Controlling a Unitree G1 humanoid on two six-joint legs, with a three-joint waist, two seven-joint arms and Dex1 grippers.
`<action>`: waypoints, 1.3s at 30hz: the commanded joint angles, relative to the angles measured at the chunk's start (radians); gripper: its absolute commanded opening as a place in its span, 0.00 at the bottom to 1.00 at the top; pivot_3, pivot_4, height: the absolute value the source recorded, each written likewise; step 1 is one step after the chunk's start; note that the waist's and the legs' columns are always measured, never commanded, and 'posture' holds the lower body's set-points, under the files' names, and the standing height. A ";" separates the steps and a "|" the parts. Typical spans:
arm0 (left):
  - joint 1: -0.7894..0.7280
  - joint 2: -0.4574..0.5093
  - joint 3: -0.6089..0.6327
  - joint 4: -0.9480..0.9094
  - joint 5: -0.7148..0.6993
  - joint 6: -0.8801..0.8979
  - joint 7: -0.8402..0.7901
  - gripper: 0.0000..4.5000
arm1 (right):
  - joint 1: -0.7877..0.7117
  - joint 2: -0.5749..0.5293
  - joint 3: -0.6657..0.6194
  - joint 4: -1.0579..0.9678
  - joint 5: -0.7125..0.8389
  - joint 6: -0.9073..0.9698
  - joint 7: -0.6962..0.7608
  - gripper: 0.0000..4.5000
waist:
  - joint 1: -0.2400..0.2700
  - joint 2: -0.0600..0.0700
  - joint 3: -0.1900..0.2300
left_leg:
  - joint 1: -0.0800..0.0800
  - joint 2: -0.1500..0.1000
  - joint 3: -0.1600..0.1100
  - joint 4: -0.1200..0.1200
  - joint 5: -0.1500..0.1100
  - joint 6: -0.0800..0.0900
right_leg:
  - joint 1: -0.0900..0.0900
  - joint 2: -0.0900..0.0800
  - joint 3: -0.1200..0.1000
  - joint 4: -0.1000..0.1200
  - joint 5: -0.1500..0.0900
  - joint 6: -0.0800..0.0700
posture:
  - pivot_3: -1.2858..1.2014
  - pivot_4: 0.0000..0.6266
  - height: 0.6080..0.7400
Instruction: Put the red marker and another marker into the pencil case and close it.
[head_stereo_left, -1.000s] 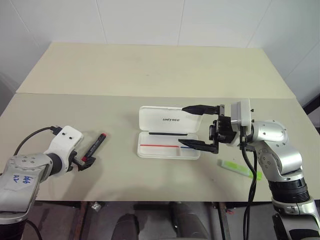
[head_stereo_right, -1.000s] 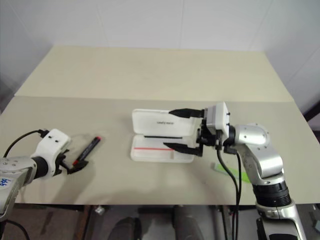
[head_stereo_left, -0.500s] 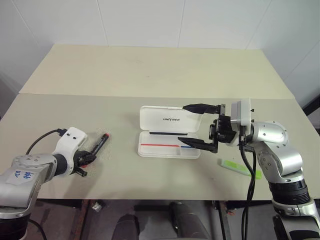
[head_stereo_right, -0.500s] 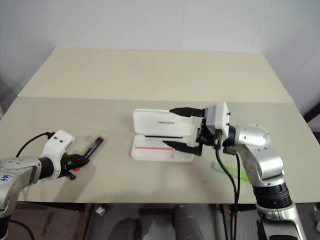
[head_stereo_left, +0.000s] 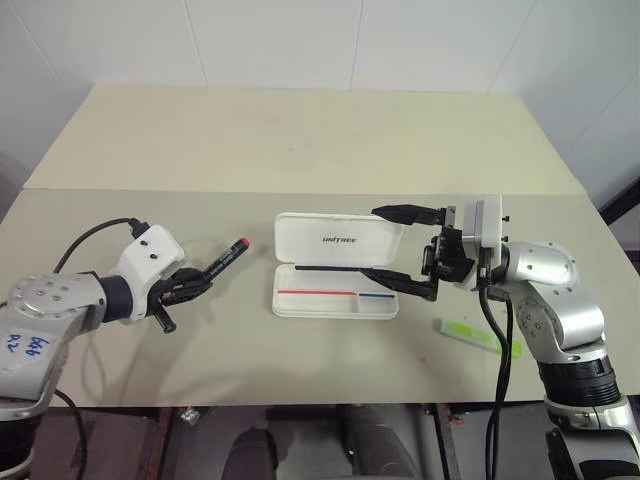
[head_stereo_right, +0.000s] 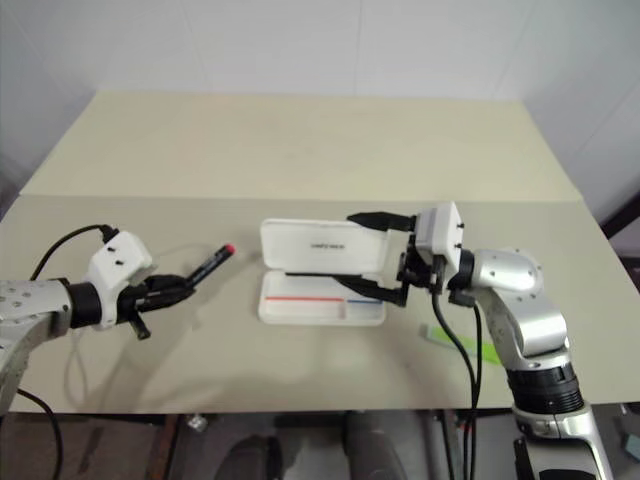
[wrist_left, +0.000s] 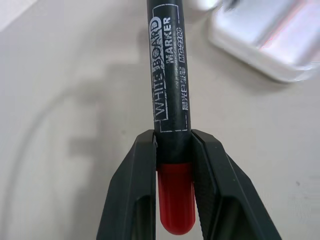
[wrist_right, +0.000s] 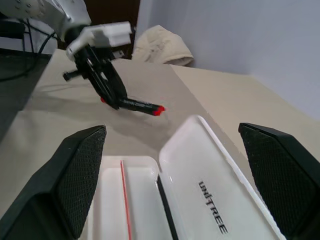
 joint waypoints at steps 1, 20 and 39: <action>-0.033 0.048 0.004 -0.005 -0.053 -0.135 -0.143 0.14 | -0.012 -0.031 -0.052 -0.020 0.005 -0.028 0.007 1.00 | 0.003 0.000 0.000 | -0.001 0.000 0.000 -0.002 0.000 0.000 | -0.002 0.000 0.000 0.000 0.000 0.000 | 0.52 0.24 1.00; -0.616 -0.322 -0.602 0.340 0.154 -0.344 -0.297 0.14 | 0.299 -0.209 -0.261 -0.294 0.098 0.113 -0.065 1.00 | 0.035 0.003 0.001 | -0.003 -0.002 0.000 0.009 -0.001 0.003 | 0.000 0.003 0.004 0.003 -0.001 0.005 | 0.52 0.24 1.00; -0.724 -0.450 -0.701 0.616 0.434 -0.513 -0.218 0.14 | 0.442 -0.197 -0.328 -0.256 0.056 0.075 -0.102 1.00 | 0.037 0.003 0.001 | -0.002 -0.002 0.000 0.009 -0.001 0.003 | 0.000 0.003 0.006 0.005 0.000 0.007 | 0.52 0.24 1.00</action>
